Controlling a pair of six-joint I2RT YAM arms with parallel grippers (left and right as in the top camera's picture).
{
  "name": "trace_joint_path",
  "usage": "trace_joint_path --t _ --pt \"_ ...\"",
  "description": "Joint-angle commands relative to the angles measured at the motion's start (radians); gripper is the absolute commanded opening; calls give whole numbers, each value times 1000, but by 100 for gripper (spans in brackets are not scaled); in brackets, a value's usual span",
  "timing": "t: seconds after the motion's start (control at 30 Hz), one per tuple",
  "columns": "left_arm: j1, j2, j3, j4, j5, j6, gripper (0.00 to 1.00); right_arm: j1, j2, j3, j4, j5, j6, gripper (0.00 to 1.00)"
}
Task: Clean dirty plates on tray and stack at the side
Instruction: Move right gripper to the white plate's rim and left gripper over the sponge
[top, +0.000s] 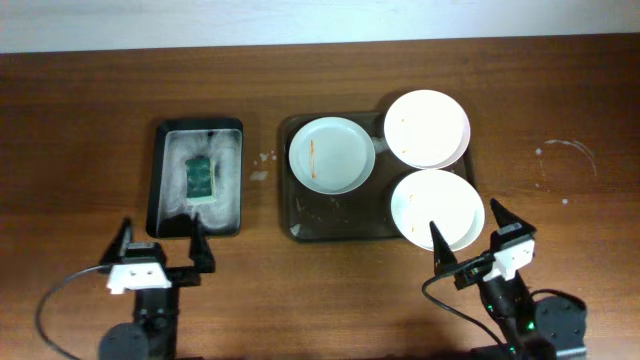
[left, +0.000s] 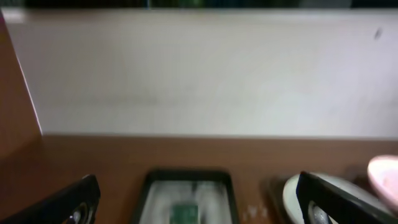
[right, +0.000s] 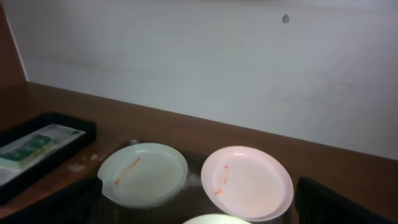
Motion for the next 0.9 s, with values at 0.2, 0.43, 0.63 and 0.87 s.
trace_joint_path --t 0.2,0.43,0.63,0.87 --pt "6 372 417 -210 72 11 99 9 465 453 -250 -25 -3 98" --pt "5 749 807 -554 87 10 99 9 876 882 -589 -152 -2 98" --pt "5 1081 1139 -888 85 12 99 9 1207 1153 -800 -320 -3 98" --pt "5 1283 1166 -900 190 15 99 10 1476 1165 -742 -536 -2 98"
